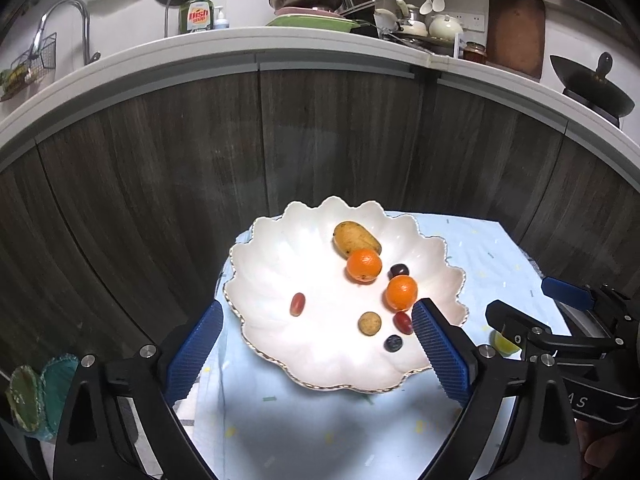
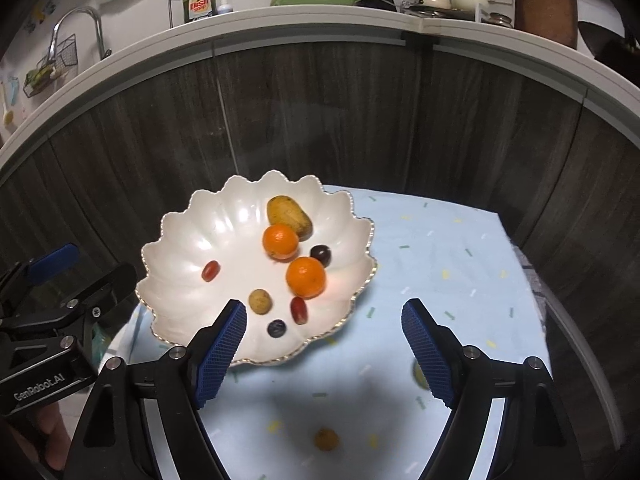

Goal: Organize fruits
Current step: 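Withdraw both open tools toward the brown round fruit and green apple on the cloth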

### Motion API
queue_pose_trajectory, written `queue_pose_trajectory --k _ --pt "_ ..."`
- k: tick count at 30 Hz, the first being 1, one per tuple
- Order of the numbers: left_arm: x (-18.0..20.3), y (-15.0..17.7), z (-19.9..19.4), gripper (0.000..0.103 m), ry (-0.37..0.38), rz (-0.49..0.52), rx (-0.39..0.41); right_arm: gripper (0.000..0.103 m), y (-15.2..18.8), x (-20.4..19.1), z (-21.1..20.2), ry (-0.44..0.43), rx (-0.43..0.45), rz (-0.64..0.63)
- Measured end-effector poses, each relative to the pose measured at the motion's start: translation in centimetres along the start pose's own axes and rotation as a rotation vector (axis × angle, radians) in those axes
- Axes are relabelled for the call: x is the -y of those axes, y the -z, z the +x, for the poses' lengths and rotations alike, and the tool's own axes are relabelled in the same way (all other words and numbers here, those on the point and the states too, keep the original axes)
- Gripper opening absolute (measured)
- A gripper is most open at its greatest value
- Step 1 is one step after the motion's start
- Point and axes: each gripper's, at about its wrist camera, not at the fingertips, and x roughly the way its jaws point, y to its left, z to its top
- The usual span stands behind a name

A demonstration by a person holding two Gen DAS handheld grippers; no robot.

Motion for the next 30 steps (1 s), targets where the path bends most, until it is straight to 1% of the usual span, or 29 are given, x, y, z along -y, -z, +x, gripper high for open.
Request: queue_pose_trajectory --k 10,20,25,30 --pt "3.3 0.7 -0.8 0.098 0.03 -0.005 -0.025 0.081 0.6 3.4 -1.7 0.038 0.023 0.012" --pt "6.1 1.9 -1.7 0.098 0.017 -0.002 -0.034 0.081 2.1 6.1 -2.7 0.057 0.027 0.01" --pt "7.5 2.8 -2.0 0.098 0.026 0.011 -0.044 0.081 3.0 7.3 -3.0 0.06 0.027 0.011" --pt "8.8 3.9 -2.1 0.102 0.026 0.002 -0.058 0.081 3.9 8.4 -3.1 0.067 0.031 0.01"
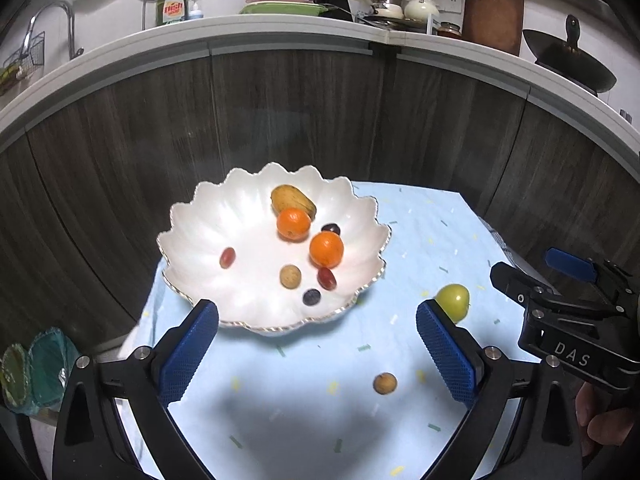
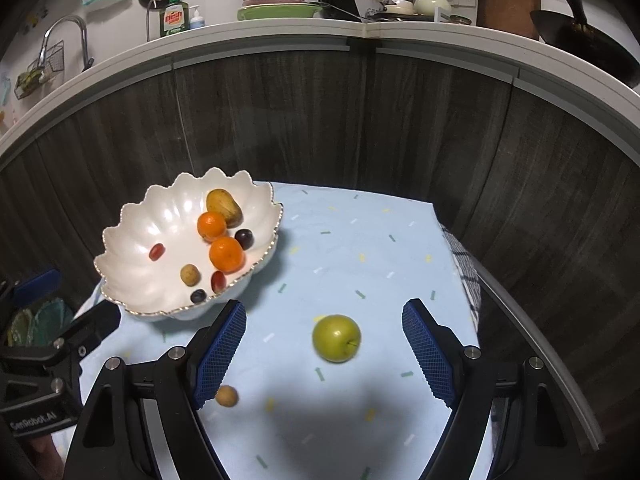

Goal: Organize fruits
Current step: 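Withdraw both open tools toward the brown round fruit and green apple on the cloth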

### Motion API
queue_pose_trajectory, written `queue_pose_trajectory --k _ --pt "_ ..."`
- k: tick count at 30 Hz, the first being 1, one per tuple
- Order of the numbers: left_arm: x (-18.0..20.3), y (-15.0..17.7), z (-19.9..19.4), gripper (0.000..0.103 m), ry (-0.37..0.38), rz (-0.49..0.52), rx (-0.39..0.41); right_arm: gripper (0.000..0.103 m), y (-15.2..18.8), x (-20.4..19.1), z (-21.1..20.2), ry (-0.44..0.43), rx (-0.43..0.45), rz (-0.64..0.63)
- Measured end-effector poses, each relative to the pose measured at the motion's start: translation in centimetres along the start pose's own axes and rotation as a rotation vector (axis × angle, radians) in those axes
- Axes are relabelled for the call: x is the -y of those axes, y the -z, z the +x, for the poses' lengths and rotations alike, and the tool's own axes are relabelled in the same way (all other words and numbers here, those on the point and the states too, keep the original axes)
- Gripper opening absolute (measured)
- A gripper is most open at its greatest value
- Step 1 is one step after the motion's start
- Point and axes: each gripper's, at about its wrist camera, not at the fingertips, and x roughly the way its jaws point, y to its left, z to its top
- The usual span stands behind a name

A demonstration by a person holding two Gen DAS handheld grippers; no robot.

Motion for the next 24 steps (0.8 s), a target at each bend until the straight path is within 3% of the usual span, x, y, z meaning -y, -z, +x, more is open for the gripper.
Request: queue_pose_trajectory --k 24 --pt "2.8 5.3 2.9 0.102 -0.005 -0.042 -0.045 0.081 4.0 2.3 3.3 -0.028 -0.028 -0.068"
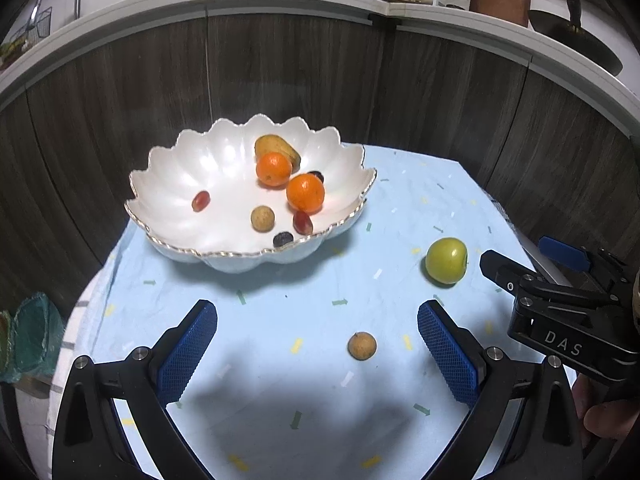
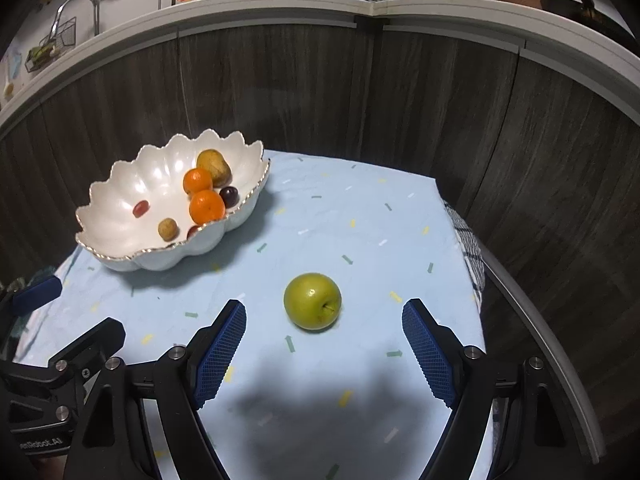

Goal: Organize fruits
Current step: 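Withdraw both open tools toward the brown round fruit and green apple on the cloth, then close the left tool on the brown round fruit while the right tool closes on the green apple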

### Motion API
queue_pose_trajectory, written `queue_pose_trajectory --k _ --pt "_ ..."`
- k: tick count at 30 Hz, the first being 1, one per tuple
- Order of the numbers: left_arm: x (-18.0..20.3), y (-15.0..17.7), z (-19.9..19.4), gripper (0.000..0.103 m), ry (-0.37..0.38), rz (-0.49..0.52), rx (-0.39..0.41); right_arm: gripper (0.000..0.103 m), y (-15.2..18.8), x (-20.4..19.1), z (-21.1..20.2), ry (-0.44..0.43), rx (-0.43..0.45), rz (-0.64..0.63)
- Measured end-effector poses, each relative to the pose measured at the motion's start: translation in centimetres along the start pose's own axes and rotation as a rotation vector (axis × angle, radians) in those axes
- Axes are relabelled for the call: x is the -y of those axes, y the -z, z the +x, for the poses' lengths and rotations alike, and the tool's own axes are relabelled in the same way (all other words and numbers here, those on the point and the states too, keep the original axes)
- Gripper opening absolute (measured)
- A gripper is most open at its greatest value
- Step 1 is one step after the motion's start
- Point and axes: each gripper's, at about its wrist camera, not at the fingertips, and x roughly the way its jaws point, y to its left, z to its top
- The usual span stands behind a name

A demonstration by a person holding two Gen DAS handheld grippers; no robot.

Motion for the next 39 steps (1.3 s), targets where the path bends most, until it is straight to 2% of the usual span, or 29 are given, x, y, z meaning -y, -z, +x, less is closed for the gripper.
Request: queue_pose_trajectory --k 8,12,19,23,28,31,33,37,39 --pt "1.2 1.4 1.6 0.094 -0.01 0.029 -0.019 0.081 0.7 0.3 1.9 -0.012 -0.013 -0.024" --pt "1.7 2.0 2.2 0.082 -0.008 0.022 -0.032 0.081 0.8 0.5 2.8 -0.022 -0.013 -0.039" --pt "2.1 2.7 3.2 0.071 -0.014 -0.015 -0.039 0.081 0.8 0.2 4.2 -0.047 -0.006 -0.093" --pt "2.4 3.0 4.0 0.061 -0.015 -0.036 -0.057 0.081 0.8 0.3 5.1 -0.062 -0.009 -0.108" --pt "2.7 3.5 4.8 0.057 -0.032 -0.065 -0.072 0.081 0.8 0.5 6.2 -0.084 -0.019 -0.119" --pt "3.0 3.9 5.3 0.049 -0.043 -0.082 -0.081 0.081 0.9 0.5 6.8 -0.094 -0.023 -0.131" --pt "3.2 4.2 5.8 0.04 -0.039 -0.091 -0.104 0.081 1.0 0.6 7.3 -0.095 -0.026 -0.135" --pt "3.4 4.4 6.1 0.037 -0.038 -0.095 -0.101 0.081 1.0 0.7 8.1 -0.1 -0.032 -0.133" --pt "3.3 4.3 6.2 0.031 -0.038 -0.101 -0.101 0.081 1.1 0.6 8.5 -0.107 -0.038 -0.133"
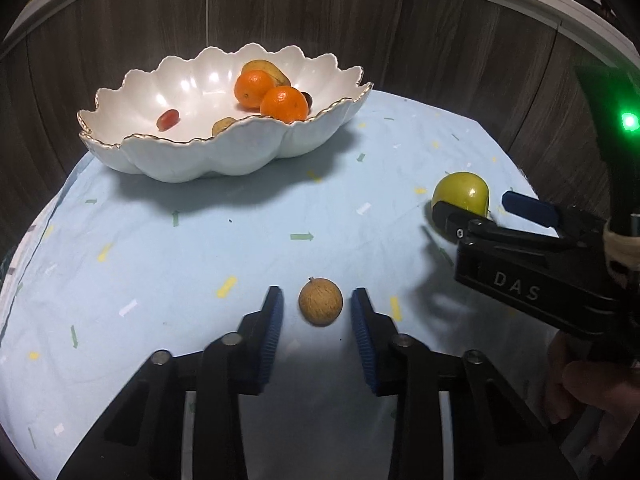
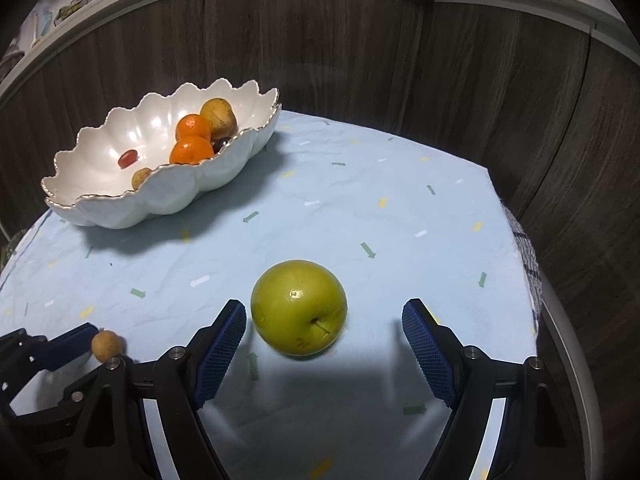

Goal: Organize fruits
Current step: 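Close the left tool on the brown round fruit while the right tool closes on the green apple, then carry the brown fruit with the left tool over the bowl while the right tool carries the green apple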

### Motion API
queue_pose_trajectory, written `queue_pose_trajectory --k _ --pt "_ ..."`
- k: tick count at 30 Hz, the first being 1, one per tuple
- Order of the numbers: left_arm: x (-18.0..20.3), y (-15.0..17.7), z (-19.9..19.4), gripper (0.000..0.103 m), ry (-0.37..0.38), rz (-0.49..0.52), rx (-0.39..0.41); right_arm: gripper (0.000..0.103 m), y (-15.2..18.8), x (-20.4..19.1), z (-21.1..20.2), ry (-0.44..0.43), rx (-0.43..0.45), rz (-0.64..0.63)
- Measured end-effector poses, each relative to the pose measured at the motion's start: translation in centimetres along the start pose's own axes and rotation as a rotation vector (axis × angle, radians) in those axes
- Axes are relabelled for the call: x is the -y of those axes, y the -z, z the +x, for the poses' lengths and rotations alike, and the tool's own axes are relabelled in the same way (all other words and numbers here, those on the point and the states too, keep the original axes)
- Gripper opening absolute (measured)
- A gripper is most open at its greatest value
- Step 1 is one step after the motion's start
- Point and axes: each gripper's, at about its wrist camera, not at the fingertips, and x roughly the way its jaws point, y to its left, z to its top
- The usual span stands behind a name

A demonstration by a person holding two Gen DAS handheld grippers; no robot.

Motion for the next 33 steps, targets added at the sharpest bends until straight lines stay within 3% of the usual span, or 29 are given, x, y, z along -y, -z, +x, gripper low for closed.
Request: queue_pose_trajectory --k 3,7,33 --pt "0.0 0.0 0.0 0.022 0.004 0.002 0.0 0.075 -0.2 -0.2 0.5 -0.016 -0.014 -0.006" --pt "0.1 -0.2 0.0 0.022 0.011 0.009 0.0 0.05 -0.3 -0.6 0.9 -0.051 -0.032 -0.019" --pt "-0.7 -2.1 -3.1 0.022 0.051 0.027 0.053 0.05 -0.6 -1.4 -3.9 -0.028 0.003 0.072"
